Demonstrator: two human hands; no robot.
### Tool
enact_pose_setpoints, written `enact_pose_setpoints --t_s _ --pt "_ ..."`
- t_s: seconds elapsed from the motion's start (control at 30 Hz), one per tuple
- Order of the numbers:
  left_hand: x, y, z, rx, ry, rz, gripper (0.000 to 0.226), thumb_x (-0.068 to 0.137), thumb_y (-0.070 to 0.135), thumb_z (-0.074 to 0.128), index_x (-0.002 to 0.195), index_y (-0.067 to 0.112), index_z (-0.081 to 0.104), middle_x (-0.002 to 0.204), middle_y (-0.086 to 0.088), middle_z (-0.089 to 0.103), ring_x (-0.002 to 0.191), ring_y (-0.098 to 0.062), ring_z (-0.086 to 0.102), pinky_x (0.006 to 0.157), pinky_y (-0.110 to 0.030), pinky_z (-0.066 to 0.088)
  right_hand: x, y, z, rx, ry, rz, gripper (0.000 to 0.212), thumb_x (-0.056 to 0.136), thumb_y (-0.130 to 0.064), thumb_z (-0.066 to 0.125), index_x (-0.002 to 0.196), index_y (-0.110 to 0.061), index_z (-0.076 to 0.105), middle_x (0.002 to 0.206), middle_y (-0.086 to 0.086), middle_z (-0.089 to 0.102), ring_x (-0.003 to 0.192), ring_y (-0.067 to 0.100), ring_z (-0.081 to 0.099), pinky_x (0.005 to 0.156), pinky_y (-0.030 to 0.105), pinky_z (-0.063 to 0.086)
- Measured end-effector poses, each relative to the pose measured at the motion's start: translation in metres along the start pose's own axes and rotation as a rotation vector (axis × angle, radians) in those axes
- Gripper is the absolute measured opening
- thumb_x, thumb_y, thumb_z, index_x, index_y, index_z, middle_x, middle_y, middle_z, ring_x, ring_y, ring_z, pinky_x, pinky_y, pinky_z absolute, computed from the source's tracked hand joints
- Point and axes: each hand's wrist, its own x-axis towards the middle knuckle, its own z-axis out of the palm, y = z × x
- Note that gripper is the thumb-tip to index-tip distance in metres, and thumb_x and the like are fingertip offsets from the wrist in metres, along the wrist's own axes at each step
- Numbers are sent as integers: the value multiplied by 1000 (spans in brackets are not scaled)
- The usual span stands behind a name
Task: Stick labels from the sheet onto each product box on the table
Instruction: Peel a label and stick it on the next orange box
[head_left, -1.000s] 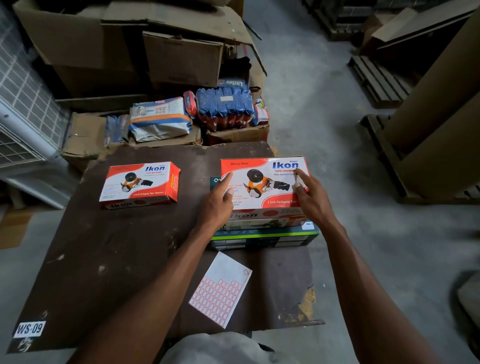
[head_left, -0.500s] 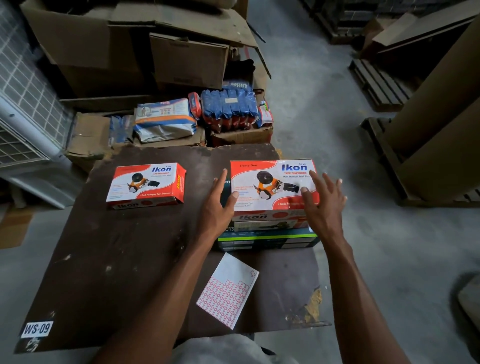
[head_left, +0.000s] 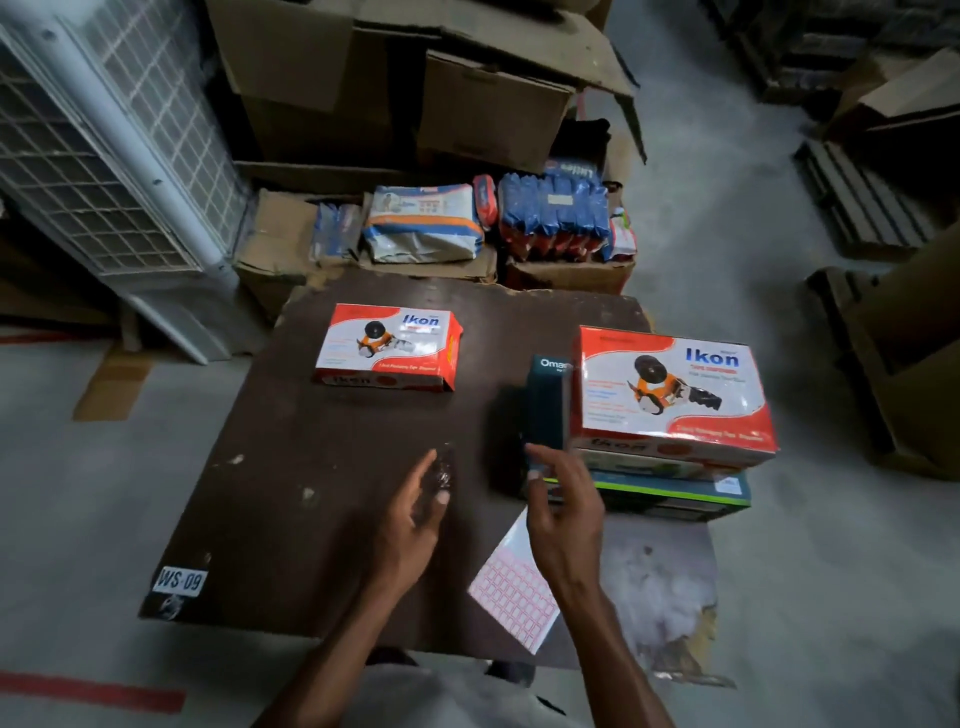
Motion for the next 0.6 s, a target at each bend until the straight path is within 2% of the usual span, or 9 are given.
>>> enact_pose_setpoints --t_s 0.07,0.17,0.27,0.37,0.47,0.6 --pt "-1 -11 -32 40 33 -51 53 100 22 63 138 53 43 146 26 45 137 -16 46 109 -29 41 -8 2 33 -3 -90 59 33 95 -4 64 118 -27 72 113 -12 68 102 11 66 85 32 57" --pt "7 -28 -81 100 102 -133 51 100 17 62 142 41 47 146 9 51 132 -18 52 110 -38 45 -13 7 84 -34 -274 176 35 90 -12 63 115 -36 71 112 -14 69 100 6 66 90 37 57" --pt "27 -45 -123 179 177 -196 51 98 23 65 144 37 50 142 -5 58 122 -21 61 102 -44 52 -4 16 131 -138 -459 201 37 87 -22 61 122 -28 73 120 -4 71 109 14 67 99 34 53" --pt "58 -53 -150 146 188 -247 52 97 18 66 145 31 50 144 -11 57 125 -27 61 105 -47 50 21 22 172 -288 -604 169 38 93 -22 68 131 -20 70 127 7 71 117 25 66 103 29 46" --pt "97 -53 -164 123 156 -272 54 97 18 65 148 25 50 146 -12 55 127 -26 60 107 -45 48 57 30 207 -371 -649 193 38 94 -21 70 133 -18 69 128 11 69 119 28 64 103 27 43" --pt "150 -49 -165 143 62 -271 57 98 18 65 151 22 46 150 -12 52 136 -24 52 111 -31 39 117 25 240 -400 -632 132 38 92 -10 68 129 -14 70 136 8 66 127 23 60 101 23 39"
